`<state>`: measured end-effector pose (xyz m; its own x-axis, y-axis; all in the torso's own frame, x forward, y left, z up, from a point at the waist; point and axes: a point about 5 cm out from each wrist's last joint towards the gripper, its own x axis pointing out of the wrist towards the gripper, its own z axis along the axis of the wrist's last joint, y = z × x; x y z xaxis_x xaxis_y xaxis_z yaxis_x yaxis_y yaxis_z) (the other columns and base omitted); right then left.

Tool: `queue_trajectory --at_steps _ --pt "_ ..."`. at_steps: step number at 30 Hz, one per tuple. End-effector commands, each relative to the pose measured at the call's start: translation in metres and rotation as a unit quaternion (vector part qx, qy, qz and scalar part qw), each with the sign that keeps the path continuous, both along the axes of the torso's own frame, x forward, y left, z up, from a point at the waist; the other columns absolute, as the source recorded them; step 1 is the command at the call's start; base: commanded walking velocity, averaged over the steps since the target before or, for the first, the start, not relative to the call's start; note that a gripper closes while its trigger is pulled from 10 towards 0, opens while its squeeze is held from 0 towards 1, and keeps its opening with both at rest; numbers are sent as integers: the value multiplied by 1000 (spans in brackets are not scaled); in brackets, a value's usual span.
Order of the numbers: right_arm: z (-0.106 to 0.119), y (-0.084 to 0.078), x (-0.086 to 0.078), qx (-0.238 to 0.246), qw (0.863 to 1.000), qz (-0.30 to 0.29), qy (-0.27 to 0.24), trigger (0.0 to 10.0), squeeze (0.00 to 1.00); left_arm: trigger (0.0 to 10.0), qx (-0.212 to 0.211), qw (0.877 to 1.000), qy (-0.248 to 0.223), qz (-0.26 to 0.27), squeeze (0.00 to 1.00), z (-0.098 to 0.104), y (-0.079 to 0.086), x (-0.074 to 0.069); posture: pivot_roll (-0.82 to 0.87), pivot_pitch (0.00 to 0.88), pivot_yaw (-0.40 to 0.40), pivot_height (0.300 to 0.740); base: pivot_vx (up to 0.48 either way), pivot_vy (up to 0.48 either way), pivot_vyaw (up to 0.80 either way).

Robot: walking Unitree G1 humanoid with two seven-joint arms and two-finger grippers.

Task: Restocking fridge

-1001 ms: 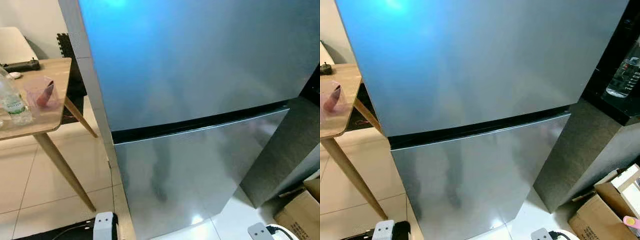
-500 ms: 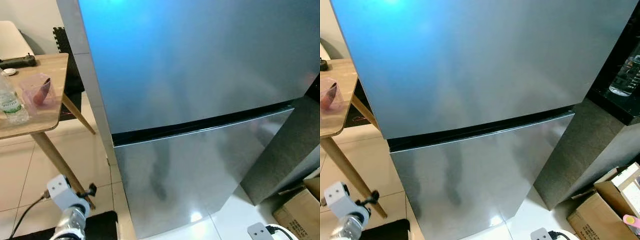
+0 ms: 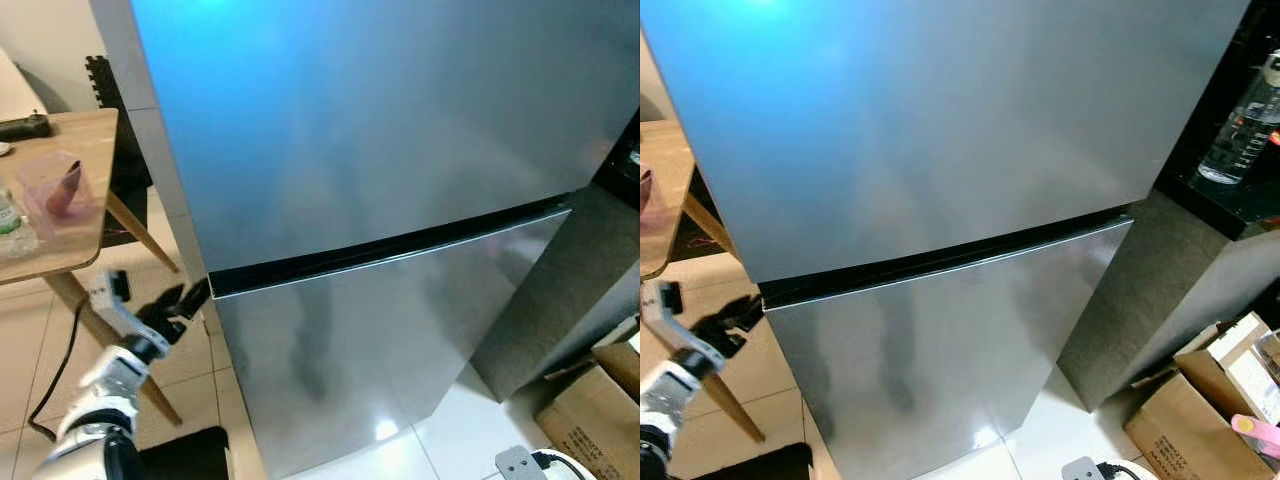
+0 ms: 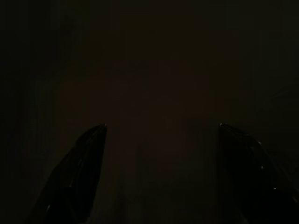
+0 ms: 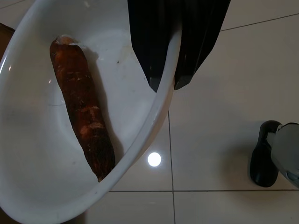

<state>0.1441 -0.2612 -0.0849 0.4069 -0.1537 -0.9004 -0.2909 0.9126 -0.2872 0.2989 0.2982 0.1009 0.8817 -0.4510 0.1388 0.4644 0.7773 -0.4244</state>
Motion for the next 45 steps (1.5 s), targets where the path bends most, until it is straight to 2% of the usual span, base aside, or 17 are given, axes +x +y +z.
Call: queue_trajectory --at_steps 1,4,8,19,23,26,27,31,37,40,41,44,45 --pt "0 -1 -1 -2 1000 -2 1 10000 0 10000 21 997 -37 -57 0 17 1 1 -45 0 -30 740 0 0 0" --pt "0 -1 -2 -1 1000 -2 2 10000 0 10000 63 979 -60 -185 0 28 -12 -4 -43 0 -30 740 0 0 0" --pt "-1 0 -2 0 1000 -3 2 10000 0 10000 78 966 -51 -241 0 26 -20 -9 -42 0 -26 740 0 0 0" --pt "-2 2 -3 2 1000 -4 3 10000 0 10000 70 958 -30 -276 0 17 -20 -24 -38 0 -28 740 0 0 0" --pt "-1 1 -3 1 1000 -4 4 10000 0 10000 65 956 -24 -286 0 12 -25 -28 -37 0 -32 740 0 0 0" --pt "-1 1 -2 1 1000 -4 4 10000 0 10000 59 952 -22 -300 0 9 -32 -28 -37 0 -32 740 0 0 0" --pt "-1 1 -3 1 1000 -4 3 10000 0 10000 56 942 -19 -331 0 4 -49 -26 -39 0 -33 740 0 0 0" --pt "-1 1 -2 1 1000 -4 3 10000 0 10000 54 938 -19 -343 0 3 -57 -24 -39 0 -33 740 0 0 0" --pt "-2 2 -3 2 1000 -5 4 10000 0 10000 42 926 -21 -374 0 1 -78 -19 -39 0 -32 740 0 0 0" --pt "-2 2 -4 1 1000 -5 5 10000 0 10000 29 916 -25 -400 0 2 -90 -19 -39 0 -32 740 0 0 0" --pt "-2 2 -4 1 1000 -5 5 10000 0 10000 29 916 -25 -400 0 2 -90 -19 -39 0 -32 740 0 0 0" --pt "-2 2 -5 1 1000 -5 6 10000 0 10000 30 900 -20 -435 0 -1 -102 -22 -41 0 -31 740 0 0 0" --pt "-2 2 -5 1 1000 -5 6 10000 0 10000 30 900 -20 -435 0 -1 -102 -22 -41 0 -31 740 0 0 0"
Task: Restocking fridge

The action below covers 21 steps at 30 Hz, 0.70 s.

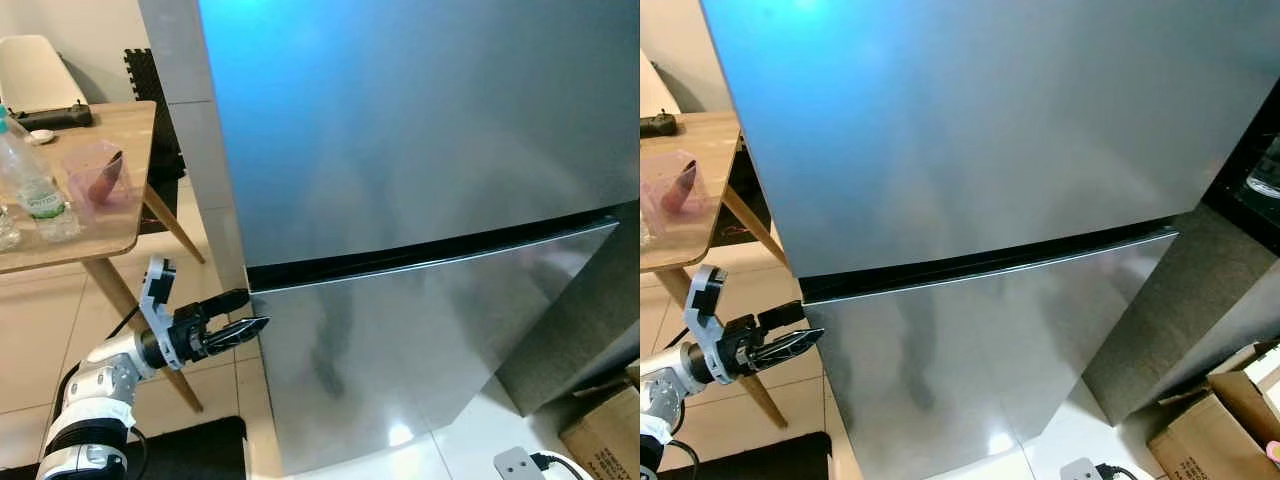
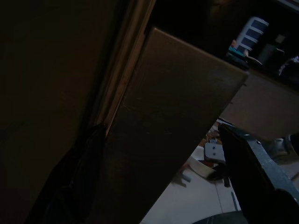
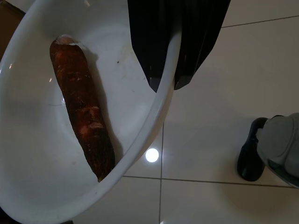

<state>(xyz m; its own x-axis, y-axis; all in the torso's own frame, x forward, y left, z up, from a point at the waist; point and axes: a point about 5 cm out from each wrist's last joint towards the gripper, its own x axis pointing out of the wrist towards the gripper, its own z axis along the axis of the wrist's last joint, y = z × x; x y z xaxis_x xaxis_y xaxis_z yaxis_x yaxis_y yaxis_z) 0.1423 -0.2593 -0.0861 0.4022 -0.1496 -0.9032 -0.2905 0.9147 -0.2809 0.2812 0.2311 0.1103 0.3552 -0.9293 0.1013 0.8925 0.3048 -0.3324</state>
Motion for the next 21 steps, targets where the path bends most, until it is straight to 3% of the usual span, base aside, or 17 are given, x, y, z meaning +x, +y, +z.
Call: queue_trajectory --at_steps 1,10,21 --pt "-1 0 -3 -2 1000 -4 4 10000 0 10000 -9 995 18 -99 0 -11 -37 -6 -40 0 -30 740 0 0 0" --pt "-1 0 -4 -4 1000 -2 5 10000 0 10000 3 993 28 -119 0 -15 -40 -10 -39 0 -34 740 0 0 0" --pt "-1 0 -3 -4 1000 0 5 10000 0 10000 21 995 30 -93 0 -16 -35 -7 -38 0 -32 740 0 0 0"
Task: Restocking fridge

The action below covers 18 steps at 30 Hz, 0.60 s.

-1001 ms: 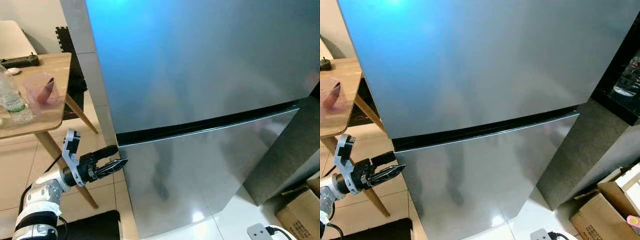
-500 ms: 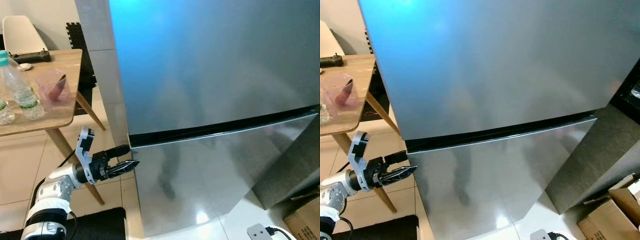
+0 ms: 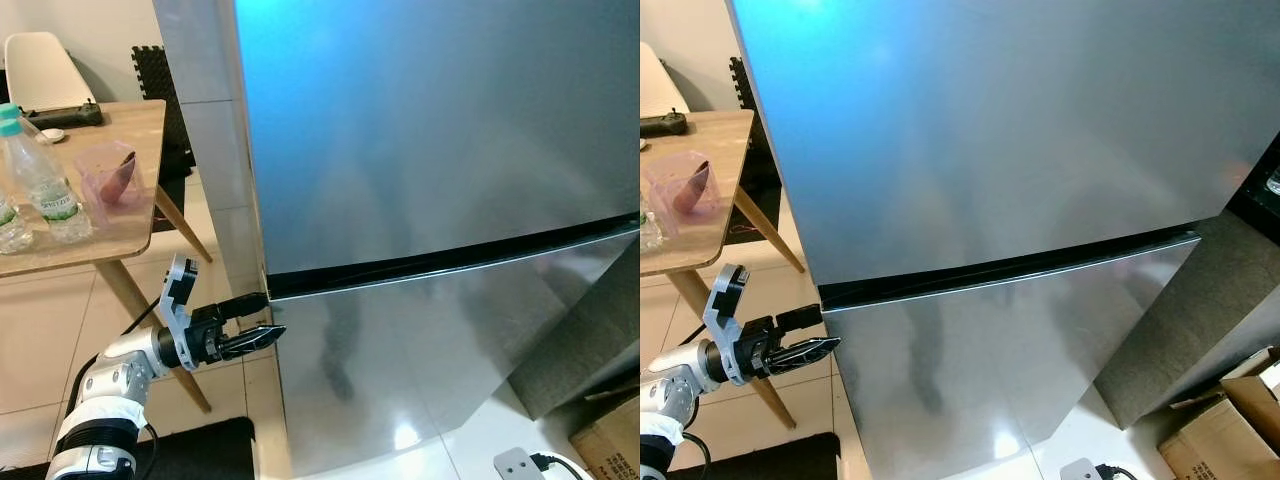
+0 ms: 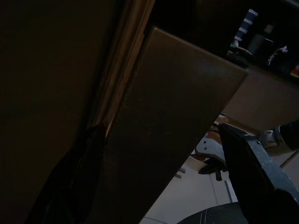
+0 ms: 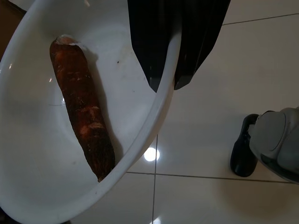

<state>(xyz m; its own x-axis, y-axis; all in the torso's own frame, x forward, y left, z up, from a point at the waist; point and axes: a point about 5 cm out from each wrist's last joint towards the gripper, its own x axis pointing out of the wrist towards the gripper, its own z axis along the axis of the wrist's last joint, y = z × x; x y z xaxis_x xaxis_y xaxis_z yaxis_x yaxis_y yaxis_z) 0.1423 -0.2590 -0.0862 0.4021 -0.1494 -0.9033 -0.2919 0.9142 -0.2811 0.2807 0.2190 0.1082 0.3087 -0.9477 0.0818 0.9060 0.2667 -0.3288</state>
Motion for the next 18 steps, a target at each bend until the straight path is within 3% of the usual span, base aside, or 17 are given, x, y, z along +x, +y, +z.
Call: queue_trajectory --at_steps 1,18 --pt "-1 0 -3 -3 1000 0 5 10000 0 10000 12 997 29 -68 0 -14 -23 -7 -38 0 -32 740 0 0 0" --pt "-1 1 0 0 1000 -4 1 10000 0 10000 3 992 35 -121 0 -19 -47 -15 -39 0 -24 740 0 0 0"
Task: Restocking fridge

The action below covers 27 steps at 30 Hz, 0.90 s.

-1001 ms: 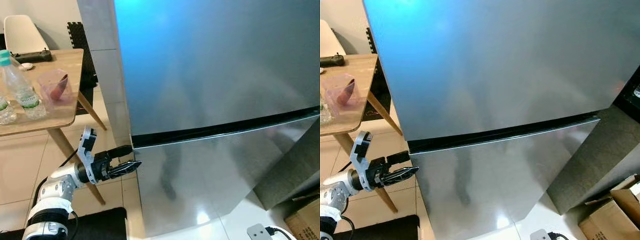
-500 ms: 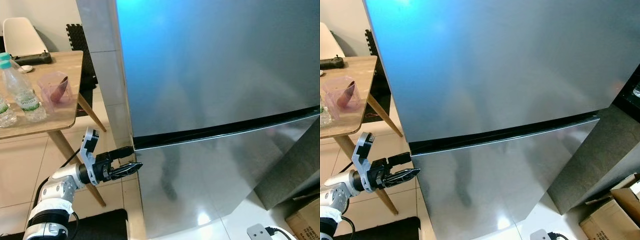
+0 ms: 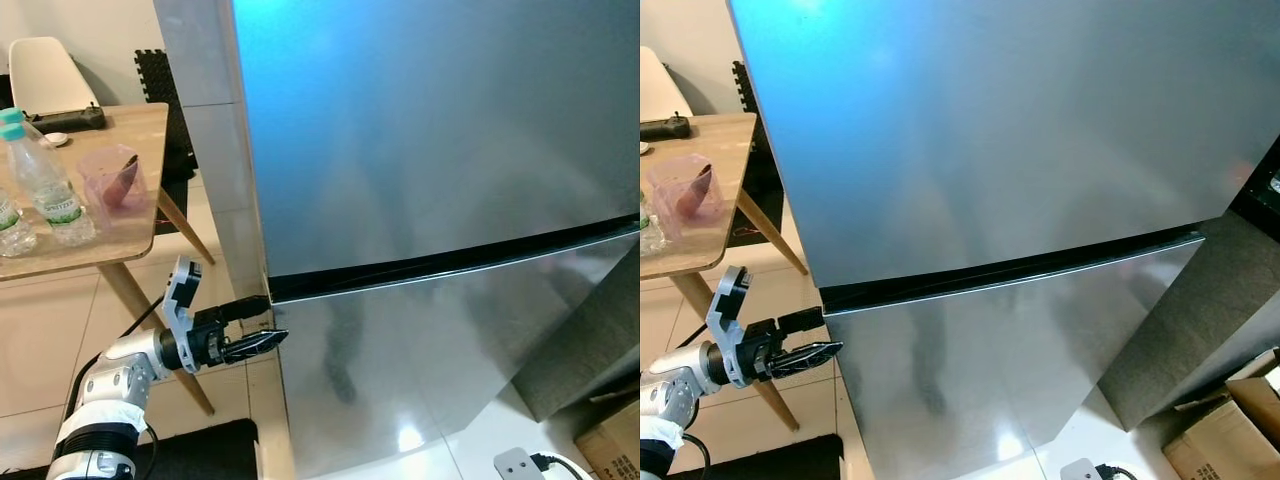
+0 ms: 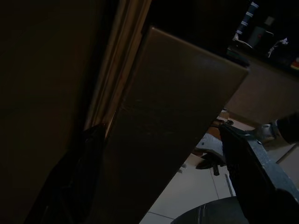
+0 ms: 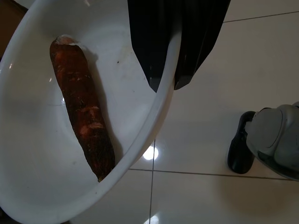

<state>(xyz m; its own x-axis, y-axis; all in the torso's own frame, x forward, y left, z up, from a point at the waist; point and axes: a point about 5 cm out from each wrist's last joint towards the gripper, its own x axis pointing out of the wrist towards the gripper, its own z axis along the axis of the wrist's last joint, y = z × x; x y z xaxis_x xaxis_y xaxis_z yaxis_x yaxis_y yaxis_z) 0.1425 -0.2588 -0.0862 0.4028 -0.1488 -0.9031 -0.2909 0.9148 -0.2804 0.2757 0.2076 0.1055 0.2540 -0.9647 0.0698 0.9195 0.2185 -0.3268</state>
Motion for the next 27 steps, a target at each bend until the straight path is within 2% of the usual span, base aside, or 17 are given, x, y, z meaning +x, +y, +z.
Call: queue_trajectory --at_steps 1,13,18,20,23,24,25,27 --pt "-1 1 -1 0 1000 -4 1 10000 0 10000 -3 995 35 -95 0 -16 -36 -10 -39 0 -24 740 0 0 0" --pt "-1 1 -1 0 1000 -6 1 10000 0 10000 -1 995 38 -97 0 -18 -40 -11 -40 0 -23 740 0 0 0" --pt "-1 1 -2 0 1000 -6 2 10000 0 10000 16 995 51 -79 0 -26 -37 -11 -41 0 -24 740 0 0 0" --pt "-1 1 -2 -1 1000 -5 3 10000 0 10000 51 995 72 -46 0 -40 -32 -11 -41 0 -24 740 0 0 0" --pt "-1 0 -3 -1 1000 -6 5 10000 0 10000 100 988 117 2 0 -65 -25 -16 -41 0 -24 740 0 0 0" --pt "-1 0 -3 -1 1000 -6 5 10000 0 10000 100 988 117 2 0 -65 -25 -16 -41 0 -24 740 0 0 0" --pt "-2 0 -4 -1 1000 -6 5 10000 0 10000 101 984 148 15 0 -78 -22 -24 -41 0 -24 740 0 0 0" --pt "-2 0 -4 -1 1000 -6 6 10000 0 10000 97 982 162 19 0 -83 -22 -28 -41 0 -24 740 0 0 0"
